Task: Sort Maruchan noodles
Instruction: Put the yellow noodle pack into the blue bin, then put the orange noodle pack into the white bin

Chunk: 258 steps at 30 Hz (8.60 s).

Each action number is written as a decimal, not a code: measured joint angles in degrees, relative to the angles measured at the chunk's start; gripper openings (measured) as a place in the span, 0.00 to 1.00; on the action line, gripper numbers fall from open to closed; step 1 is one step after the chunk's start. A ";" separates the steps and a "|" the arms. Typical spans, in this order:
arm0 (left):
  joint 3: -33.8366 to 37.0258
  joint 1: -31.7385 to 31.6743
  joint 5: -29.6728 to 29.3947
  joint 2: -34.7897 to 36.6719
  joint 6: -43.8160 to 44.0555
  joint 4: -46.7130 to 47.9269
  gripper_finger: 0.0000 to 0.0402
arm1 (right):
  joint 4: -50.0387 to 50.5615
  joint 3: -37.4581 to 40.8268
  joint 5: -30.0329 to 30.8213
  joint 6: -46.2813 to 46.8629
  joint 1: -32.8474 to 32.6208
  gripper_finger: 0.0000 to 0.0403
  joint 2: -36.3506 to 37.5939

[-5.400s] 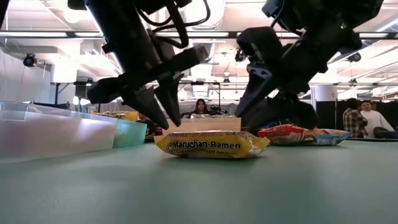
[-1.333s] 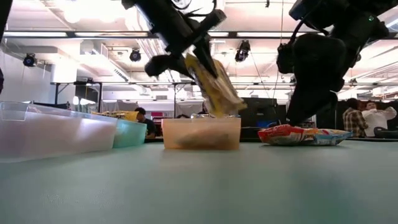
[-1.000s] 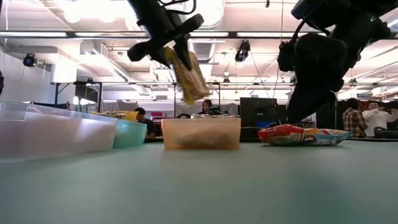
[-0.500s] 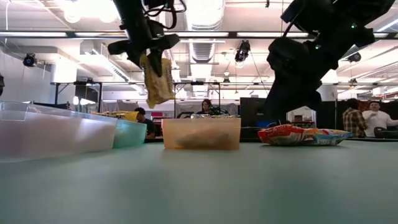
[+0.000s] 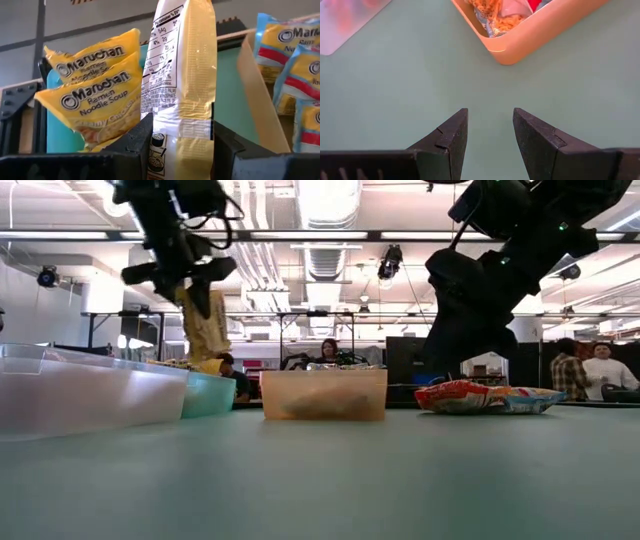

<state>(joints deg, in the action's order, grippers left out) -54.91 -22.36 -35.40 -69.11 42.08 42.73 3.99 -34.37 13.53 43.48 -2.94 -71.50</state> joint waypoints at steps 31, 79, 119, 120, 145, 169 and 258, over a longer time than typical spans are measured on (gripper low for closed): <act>27.18 -3.03 -9.20 9.58 13.86 -24.67 0.30 | -0.02 0.00 0.08 3.17 0.52 0.37 -0.02; 15.08 6.61 6.12 -2.23 12.48 -44.38 0.55 | 19.26 0.00 0.12 -3.53 15.19 0.37 11.87; -15.79 17.22 10.35 -28.30 6.37 -31.18 0.52 | 23.57 -10.38 -2.96 -18.68 37.61 0.37 -1.01; -15.79 17.43 10.36 -28.28 6.37 -31.17 0.52 | 23.58 -10.77 -2.94 -21.43 37.98 0.37 -1.97; -15.70 19.79 10.31 -28.23 8.25 -31.16 0.52 | 27.69 -12.33 -24.09 -16.41 36.45 0.37 -8.73; -15.68 20.63 8.88 -28.17 9.10 -31.13 0.52 | 29.98 -14.01 -21.56 -75.76 22.80 0.37 -2.38; -14.65 34.32 8.99 -35.46 30.72 -32.44 0.52 | -2.37 4.34 -14.49 -20.48 -2.21 0.37 -2.49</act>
<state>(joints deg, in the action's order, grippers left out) -69.56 11.97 -26.41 -104.56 72.79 10.29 1.62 -30.03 -0.96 23.00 -5.15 -74.00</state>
